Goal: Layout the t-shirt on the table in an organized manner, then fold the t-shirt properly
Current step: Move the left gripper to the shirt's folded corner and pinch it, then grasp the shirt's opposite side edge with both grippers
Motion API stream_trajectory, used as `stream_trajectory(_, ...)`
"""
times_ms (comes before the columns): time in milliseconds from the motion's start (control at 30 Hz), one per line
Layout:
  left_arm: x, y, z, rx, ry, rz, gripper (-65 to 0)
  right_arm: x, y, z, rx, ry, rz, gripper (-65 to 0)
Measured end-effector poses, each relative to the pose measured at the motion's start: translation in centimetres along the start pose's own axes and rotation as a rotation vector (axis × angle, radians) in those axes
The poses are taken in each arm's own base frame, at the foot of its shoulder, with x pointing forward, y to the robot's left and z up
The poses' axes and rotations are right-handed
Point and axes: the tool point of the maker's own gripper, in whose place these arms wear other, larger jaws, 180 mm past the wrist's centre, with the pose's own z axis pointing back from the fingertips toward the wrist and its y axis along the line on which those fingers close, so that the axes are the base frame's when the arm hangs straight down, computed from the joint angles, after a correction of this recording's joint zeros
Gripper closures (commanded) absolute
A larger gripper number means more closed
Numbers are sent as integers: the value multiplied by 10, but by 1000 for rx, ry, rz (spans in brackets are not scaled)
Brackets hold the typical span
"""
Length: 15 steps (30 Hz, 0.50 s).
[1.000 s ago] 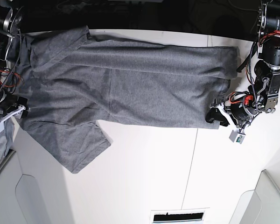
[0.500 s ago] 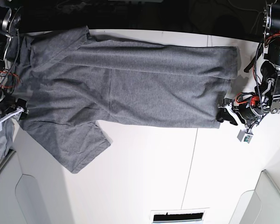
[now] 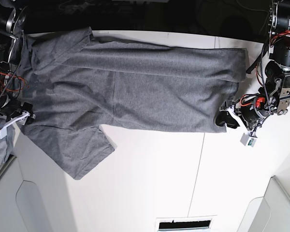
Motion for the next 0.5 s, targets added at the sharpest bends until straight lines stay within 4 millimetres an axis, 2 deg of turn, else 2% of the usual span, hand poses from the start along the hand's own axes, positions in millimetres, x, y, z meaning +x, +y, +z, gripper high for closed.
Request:
stream_trajectory(167,7,-1,3,-23,32,25,-328,0,1,0,3,2,3,-347)
stream_trajectory(267,12,-11,3,-80,21,18,-331,0,1,0,8,3,7,-347)
stream_trajectory(433,4,-26,-7,-99,51,21,-330,0,2,0,9,3,6,-347)
stream_trajectory(467,4,-25,-9,-86,48,27,-319,0,2,0,9,4,7,-347)
stream_trajectory(500,6,-25,-10,-76,41,22,-269,-1,2,0,9,4,7,-347)
